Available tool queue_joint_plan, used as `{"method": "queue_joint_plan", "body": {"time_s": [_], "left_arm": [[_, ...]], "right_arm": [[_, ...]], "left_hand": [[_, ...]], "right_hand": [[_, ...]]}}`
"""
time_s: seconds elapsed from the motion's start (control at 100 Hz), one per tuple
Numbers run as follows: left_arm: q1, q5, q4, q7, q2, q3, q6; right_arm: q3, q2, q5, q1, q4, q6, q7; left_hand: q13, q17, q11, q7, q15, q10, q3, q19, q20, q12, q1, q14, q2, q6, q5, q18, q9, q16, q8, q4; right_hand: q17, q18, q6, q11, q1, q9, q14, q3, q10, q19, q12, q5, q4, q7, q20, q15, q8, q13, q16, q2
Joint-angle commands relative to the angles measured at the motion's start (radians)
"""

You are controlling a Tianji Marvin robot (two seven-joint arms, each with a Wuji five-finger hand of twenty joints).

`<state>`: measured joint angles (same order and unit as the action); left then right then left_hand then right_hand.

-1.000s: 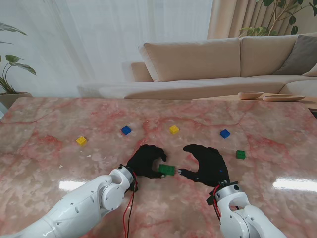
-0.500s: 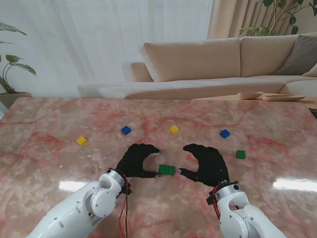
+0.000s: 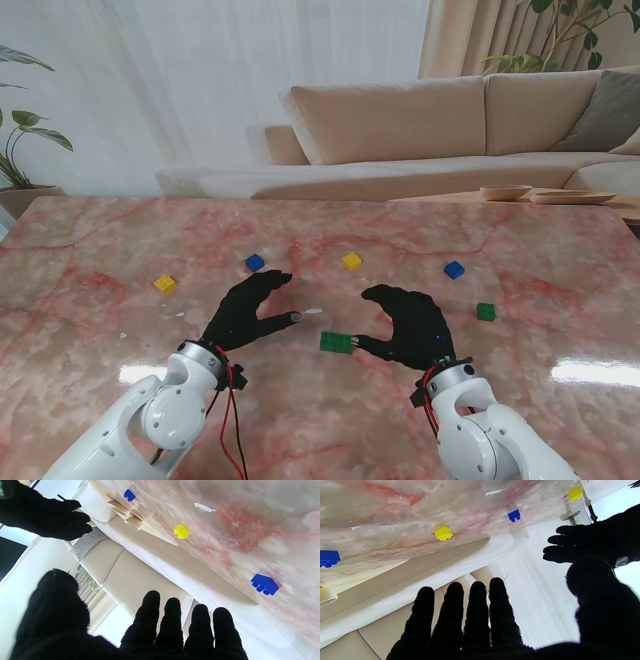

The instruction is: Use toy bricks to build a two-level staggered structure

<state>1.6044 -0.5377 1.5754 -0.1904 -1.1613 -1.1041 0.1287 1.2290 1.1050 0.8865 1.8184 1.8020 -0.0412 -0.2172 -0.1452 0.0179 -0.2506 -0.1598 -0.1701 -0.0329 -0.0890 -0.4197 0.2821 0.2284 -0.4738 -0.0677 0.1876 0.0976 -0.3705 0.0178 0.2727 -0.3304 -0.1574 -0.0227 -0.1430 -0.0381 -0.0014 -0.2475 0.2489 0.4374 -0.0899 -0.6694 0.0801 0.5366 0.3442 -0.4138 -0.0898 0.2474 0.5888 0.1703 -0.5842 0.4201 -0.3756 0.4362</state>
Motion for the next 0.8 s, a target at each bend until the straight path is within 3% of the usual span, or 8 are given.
{"method": "queue_joint_plan", "body": {"time_s": [0.0,0.15,0.43,0.79], "left_arm": [[0.019,0.015,0.013,0.008,0.016,-0.011,0.019],[0.06,0.041,0.038,0.023,0.018,-0.064,0.057],[0.095,0.066,0.05,0.027,0.018,-0.122,0.097],[0.094,0.07,0.039,0.031,0.019,-0.141,0.104]], "right_arm": [[-0.005,0.0,-0.002,-0.005,-0.003,-0.011,0.021],[-0.011,-0.002,-0.004,-0.021,-0.008,-0.014,0.04],[0.001,-0.008,-0.013,-0.037,-0.009,-0.042,0.1],[0.064,-0.015,0.007,-0.075,0.001,-0.131,0.182]], "left_hand": [[0.001,-0.005,0.022,0.009,0.032,0.008,0.026,-0.019,-0.017,-0.016,0.054,0.054,-0.057,-0.003,-0.017,0.065,-0.03,0.014,0.019,-0.031],[-0.007,-0.007,0.037,0.009,0.039,0.017,0.042,-0.027,-0.021,-0.025,0.094,0.054,-0.145,-0.019,-0.017,0.055,-0.026,0.017,0.016,-0.034],[-0.033,-0.002,0.047,0.018,0.046,0.017,0.058,-0.08,-0.004,-0.031,0.07,0.049,-0.148,-0.022,-0.035,0.034,-0.011,0.014,0.009,-0.047],[-0.026,0.001,0.052,0.018,0.058,0.019,0.062,-0.057,-0.023,-0.033,0.051,0.061,-0.145,-0.031,-0.037,0.034,-0.015,0.015,0.0,-0.045]], "right_hand": [[0.015,-0.005,0.013,0.018,-0.054,-0.028,-0.002,-0.01,-0.013,-0.014,-0.015,0.038,0.028,-0.017,-0.018,-0.01,0.012,-0.037,0.027,-0.012],[0.014,-0.007,0.014,0.016,-0.057,-0.03,-0.007,-0.012,-0.014,-0.013,-0.014,0.039,0.029,-0.016,-0.018,-0.01,0.01,-0.038,0.028,-0.016],[0.015,-0.007,0.014,0.012,-0.062,-0.035,-0.007,-0.014,-0.015,-0.014,-0.013,0.043,0.029,-0.017,-0.02,-0.008,0.007,-0.041,0.028,-0.02],[0.014,-0.009,0.015,0.006,-0.066,-0.038,-0.006,-0.014,-0.015,-0.009,-0.01,0.045,0.029,-0.016,-0.017,-0.002,0.004,-0.039,0.025,-0.022]]}}
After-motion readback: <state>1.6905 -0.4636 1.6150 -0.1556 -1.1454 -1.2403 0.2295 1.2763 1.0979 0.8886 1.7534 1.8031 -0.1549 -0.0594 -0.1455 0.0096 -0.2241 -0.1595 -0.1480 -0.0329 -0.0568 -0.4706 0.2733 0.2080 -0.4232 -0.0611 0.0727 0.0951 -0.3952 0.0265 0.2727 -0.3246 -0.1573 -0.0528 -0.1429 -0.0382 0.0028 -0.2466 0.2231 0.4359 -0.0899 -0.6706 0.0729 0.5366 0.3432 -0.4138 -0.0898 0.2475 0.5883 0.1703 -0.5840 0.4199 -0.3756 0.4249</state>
